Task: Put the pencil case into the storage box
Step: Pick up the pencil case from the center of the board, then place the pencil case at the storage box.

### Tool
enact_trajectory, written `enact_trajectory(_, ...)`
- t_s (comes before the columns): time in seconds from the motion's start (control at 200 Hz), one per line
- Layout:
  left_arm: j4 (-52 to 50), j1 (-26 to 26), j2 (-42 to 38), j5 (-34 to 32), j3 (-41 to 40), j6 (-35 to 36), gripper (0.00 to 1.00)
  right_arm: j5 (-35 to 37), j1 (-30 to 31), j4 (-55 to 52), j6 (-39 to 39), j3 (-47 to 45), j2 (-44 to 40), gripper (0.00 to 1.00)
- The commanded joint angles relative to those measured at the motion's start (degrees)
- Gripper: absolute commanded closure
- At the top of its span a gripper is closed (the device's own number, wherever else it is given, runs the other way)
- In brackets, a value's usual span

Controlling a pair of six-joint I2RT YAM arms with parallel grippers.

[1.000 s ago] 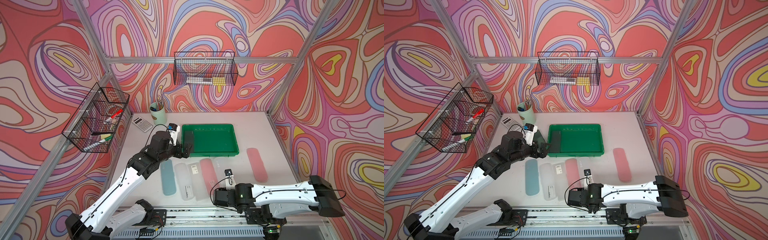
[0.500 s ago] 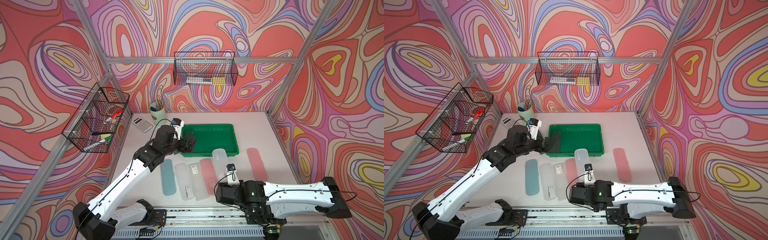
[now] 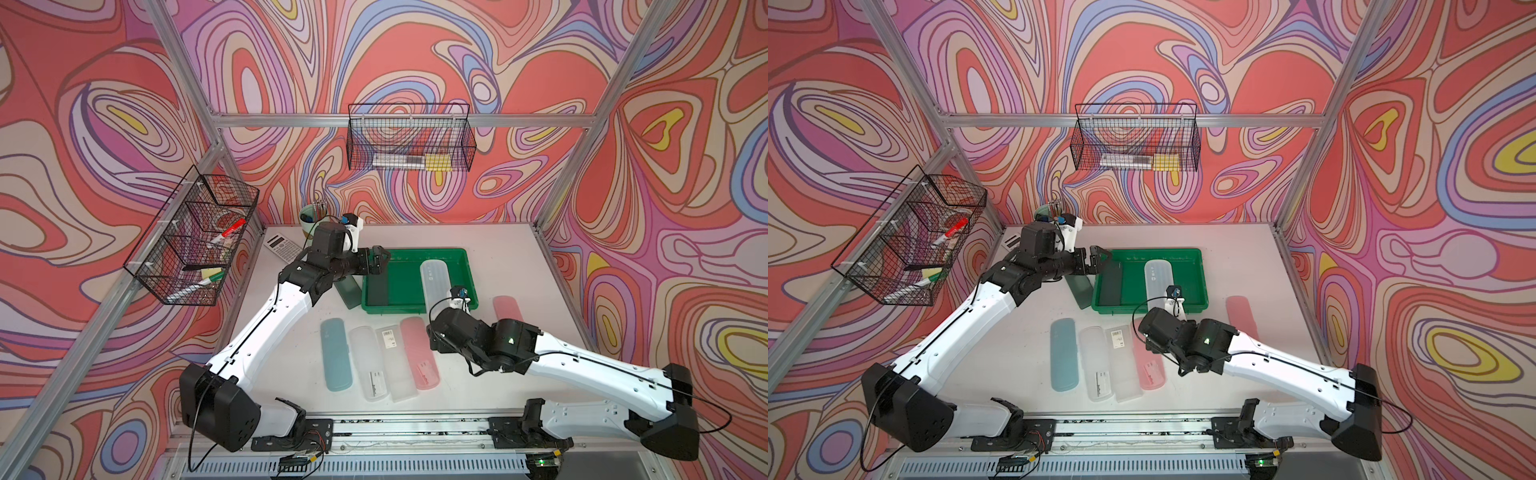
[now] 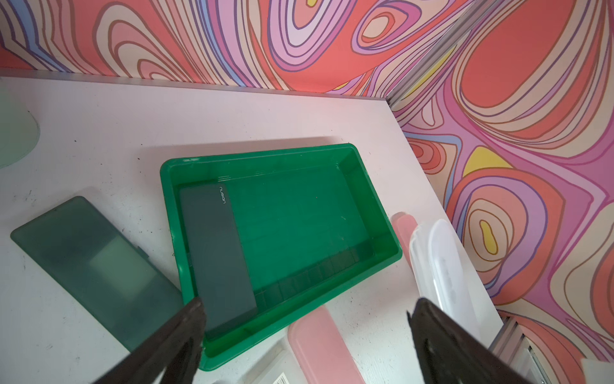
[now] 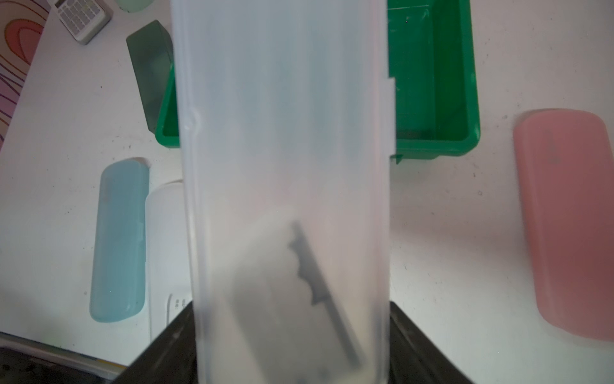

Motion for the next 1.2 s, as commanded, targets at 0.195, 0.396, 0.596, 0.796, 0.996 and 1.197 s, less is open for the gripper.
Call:
enact_trajectory(0.195, 0.0, 0.0, 0.7, 2.5, -0.4, -0.7, 0.01, -14.5, -13.3, 9.7, -16.1, 8.2, 12.7, 0.36)
enact_trajectory(0.396, -0.6, 0.3, -0.9, -2.6, -3.0, 1.4, 0.01, -20.6, -18.1, 13.1, -18.0, 16.0, 25.1, 0.36)
enact_trajectory(0.596, -0.9, 1.4, 0.1, -2.0, -3.4, 2.1, 0.01, -20.2, -19.9, 15.7, -16.1, 22.6, 35.7, 0.38)
enact_trajectory(0.796, 2.3, 1.6, 1.4, -2.5, -4.4, 3.0, 0.01, -17.9, -20.3, 18.9, -14.4, 22.8, 40.1, 0.38)
enact_trajectory(0.996, 6.4, 2.4, 5.9, 1.1, -3.0, 1.1, 0.01, -16.2, -21.1, 19.2, -14.2, 23.6, 43.0, 0.39)
enact_trajectory(1.197, 7.0, 3.2, 8.8, 0.9, -3.5, 0.3, 0.01, -17.6, -21.4, 20.3, -14.0, 24.2, 46.4, 0.39)
